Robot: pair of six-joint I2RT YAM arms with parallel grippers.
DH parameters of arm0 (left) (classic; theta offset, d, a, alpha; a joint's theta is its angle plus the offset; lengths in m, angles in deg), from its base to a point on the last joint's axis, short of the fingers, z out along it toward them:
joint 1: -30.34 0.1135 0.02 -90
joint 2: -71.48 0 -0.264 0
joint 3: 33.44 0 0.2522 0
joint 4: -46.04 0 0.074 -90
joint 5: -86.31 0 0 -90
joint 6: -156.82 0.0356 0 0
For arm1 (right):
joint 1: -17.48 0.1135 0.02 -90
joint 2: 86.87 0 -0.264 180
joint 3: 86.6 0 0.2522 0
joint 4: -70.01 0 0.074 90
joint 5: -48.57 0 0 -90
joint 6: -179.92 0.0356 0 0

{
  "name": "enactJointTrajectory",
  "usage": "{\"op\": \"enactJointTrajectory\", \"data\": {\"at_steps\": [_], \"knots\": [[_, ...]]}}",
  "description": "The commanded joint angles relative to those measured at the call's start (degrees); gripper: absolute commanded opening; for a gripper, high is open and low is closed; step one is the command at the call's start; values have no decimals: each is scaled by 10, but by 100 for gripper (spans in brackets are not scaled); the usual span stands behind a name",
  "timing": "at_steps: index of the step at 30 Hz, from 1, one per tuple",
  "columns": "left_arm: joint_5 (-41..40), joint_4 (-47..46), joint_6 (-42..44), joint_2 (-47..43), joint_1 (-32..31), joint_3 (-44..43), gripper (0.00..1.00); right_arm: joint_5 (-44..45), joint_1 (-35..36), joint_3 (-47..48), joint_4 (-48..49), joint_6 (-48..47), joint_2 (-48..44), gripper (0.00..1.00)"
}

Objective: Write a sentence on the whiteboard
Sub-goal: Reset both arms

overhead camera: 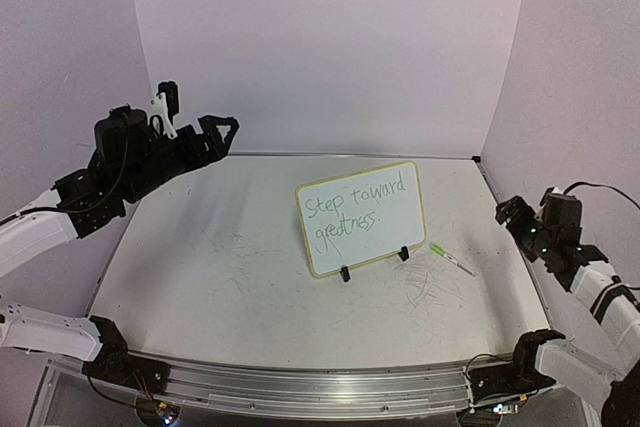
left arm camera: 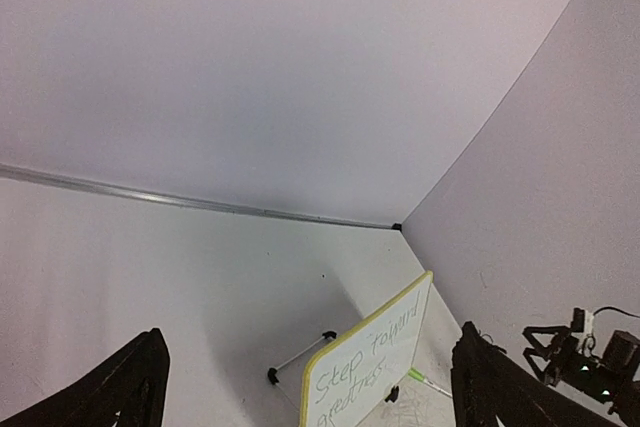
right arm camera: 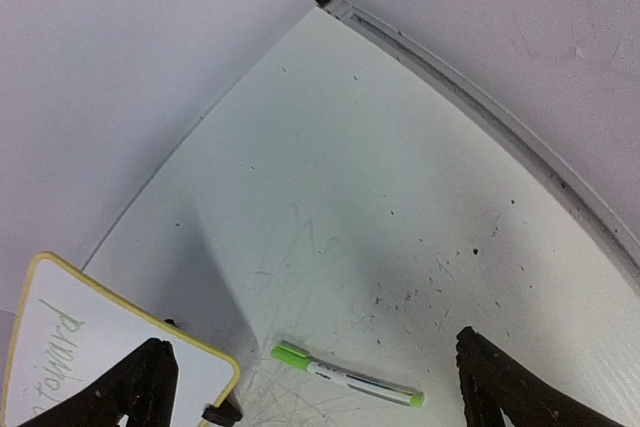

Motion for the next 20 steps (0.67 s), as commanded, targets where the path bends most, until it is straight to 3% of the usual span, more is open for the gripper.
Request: {"op": "enactJointTrajectory", "data": {"at_steps": [1, 7, 12, 20], "knots": [[-44, 28, 101, -6, 1, -83, 99, -9, -1, 119, -119, -92, -100, 98], [-65, 30, 154, -36, 1, -119, 99, -49, -1, 264, -138, -170, -223, 98], [-77, 30, 175, -51, 1, -141, 99, -61, -1, 377, -169, -199, -203, 98], [-80, 37, 180, -60, 1, -139, 99, -82, -1, 399, -153, -189, -194, 98]]}}
